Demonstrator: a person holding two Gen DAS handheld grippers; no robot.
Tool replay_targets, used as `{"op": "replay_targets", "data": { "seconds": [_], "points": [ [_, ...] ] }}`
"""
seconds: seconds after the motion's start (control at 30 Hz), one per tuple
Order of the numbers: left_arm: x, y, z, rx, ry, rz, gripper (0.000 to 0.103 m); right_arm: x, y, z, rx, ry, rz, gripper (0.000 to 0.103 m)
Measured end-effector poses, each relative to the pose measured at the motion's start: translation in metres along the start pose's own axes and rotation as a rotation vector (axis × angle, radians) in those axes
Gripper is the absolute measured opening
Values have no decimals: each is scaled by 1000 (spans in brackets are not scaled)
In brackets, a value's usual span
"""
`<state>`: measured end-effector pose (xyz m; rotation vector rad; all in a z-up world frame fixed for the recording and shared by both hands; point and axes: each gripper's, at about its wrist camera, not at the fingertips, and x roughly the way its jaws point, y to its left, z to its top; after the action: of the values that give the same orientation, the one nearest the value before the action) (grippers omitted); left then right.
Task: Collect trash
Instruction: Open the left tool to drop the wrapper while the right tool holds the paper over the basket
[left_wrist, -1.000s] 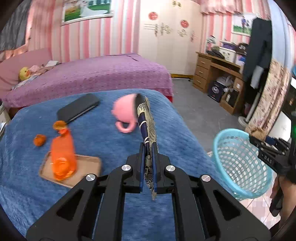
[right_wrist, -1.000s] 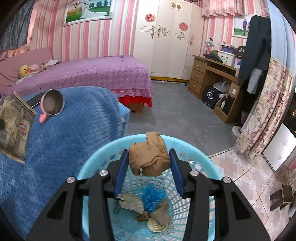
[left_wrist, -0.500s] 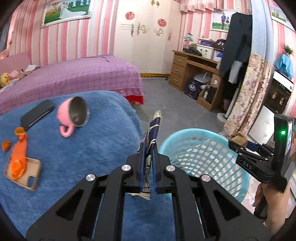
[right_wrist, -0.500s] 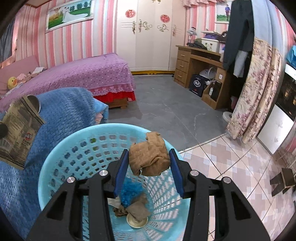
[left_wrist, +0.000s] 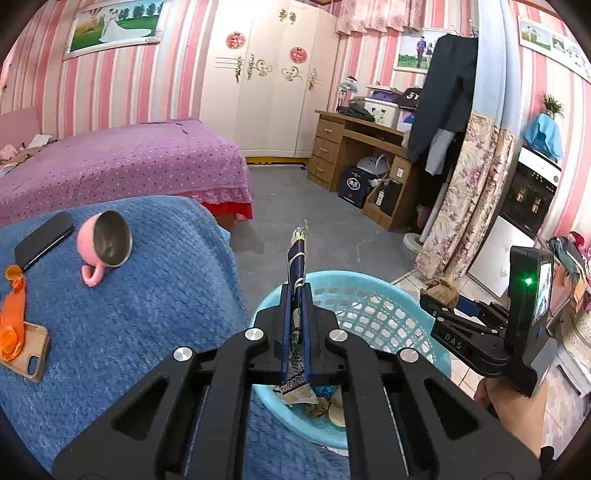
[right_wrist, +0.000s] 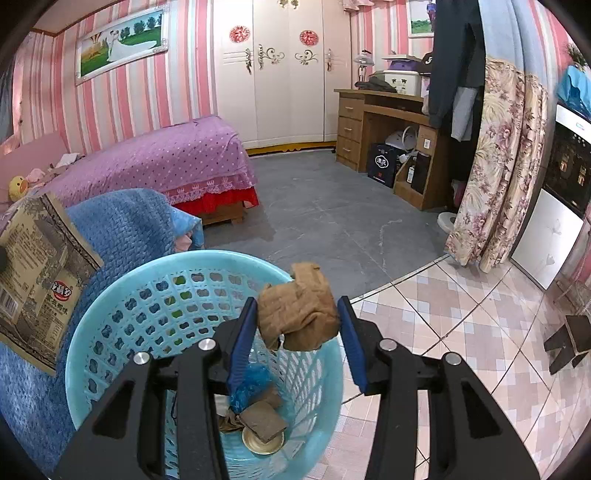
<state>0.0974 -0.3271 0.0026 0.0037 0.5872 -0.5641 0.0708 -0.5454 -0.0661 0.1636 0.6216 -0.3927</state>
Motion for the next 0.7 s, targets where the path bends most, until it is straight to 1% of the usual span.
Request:
{"op": "replay_targets", "data": {
  "seconds": [0.1,0.2,0.23,0.27,0.3,0.37,0.4,0.43,0.47,0.5,0.7],
  "points": [
    [15,-6,-7,19,36,5,4,0,-2,-1,3,-1,-2,44],
    [36,-6,-17,50,80,51,5,0,-5,-1,7,-1,-4,44],
    [42,-5,-20,57,91,66,7,1,-7,-1,9,-1,-4,44],
    [48,-4,-21,62,103,74,21,1,-8,-1,10,-1,-5,44],
    [54,-2,-23,64,121,91,43,1,-8,-1,9,-1,-6,44],
    [56,5,-24,55,117,122,66,1,-7,-1,4,-1,-4,44],
    [57,9,-23,51,109,143,73,1,-6,-2,-1,-1,-5,44],
    [58,10,-23,47,106,152,76,1,-6,-2,-5,-1,-5,44],
    [58,14,-23,42,104,165,84,2,-5,-2,-9,0,-5,44],
    [58,18,-22,31,101,185,89,2,-4,-2,-13,0,-5,44],
    [55,50,-18,-5,100,256,95,2,8,0,-37,-4,0,45]
  ]
}}
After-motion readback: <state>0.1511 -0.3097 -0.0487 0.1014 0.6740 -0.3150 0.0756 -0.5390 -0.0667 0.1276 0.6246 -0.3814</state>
